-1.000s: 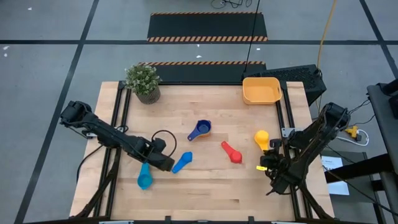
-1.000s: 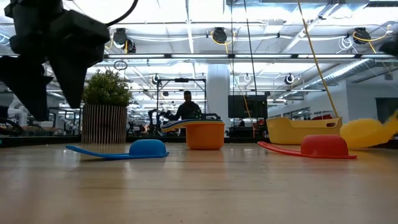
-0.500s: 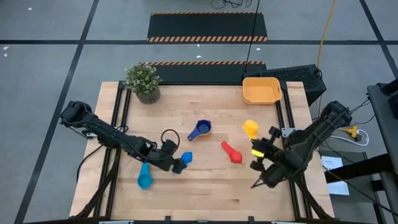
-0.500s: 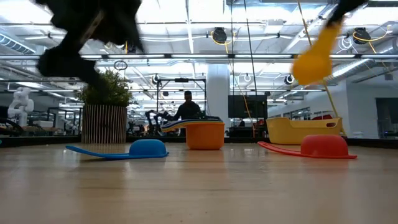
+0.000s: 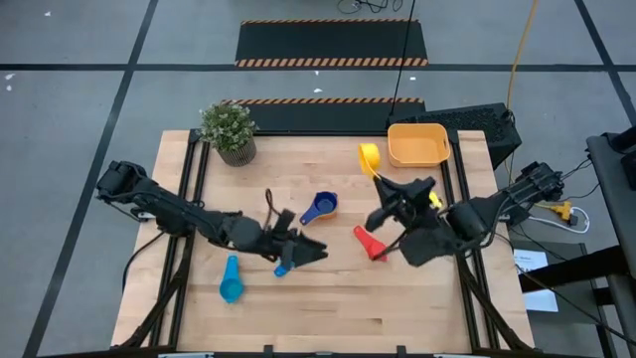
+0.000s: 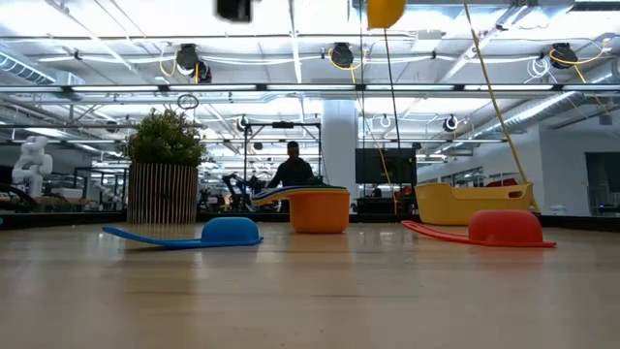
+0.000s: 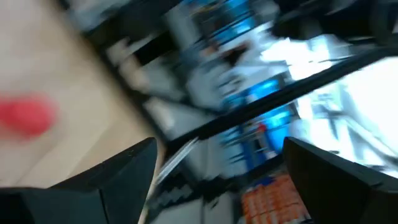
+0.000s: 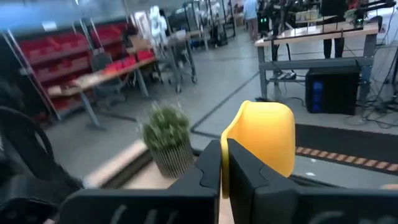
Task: Nest measuring cups in basket
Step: Stack the yellow measuring cup on top of the dark blue measuring cup
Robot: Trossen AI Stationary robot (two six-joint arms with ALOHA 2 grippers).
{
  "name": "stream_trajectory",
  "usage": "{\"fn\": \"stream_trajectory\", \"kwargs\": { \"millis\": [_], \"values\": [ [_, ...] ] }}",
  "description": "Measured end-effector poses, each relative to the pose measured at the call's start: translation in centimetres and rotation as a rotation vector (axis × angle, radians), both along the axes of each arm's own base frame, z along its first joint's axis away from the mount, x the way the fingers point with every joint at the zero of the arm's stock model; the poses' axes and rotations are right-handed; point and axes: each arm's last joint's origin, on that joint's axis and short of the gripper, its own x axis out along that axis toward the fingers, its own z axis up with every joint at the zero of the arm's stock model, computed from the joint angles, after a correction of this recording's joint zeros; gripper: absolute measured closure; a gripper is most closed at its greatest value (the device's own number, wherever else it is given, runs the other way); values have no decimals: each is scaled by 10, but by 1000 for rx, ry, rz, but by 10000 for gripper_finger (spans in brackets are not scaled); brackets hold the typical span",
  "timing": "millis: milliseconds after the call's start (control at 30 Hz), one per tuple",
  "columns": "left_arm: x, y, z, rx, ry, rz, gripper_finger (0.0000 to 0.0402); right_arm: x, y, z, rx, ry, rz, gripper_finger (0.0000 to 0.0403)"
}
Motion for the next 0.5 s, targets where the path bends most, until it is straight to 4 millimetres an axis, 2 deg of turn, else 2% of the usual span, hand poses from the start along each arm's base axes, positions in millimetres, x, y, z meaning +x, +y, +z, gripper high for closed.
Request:
{"fn": "stream_trajectory", "kwargs": {
  "millis": [233,500],
  "values": [
    [5,35,28,-34,-297,26,53,14,-3,43,62,-283,-4,403],
    [-2,67,54,-76,-589,98,53,19,-12,81,80,-639,159,403]
  ]
}}
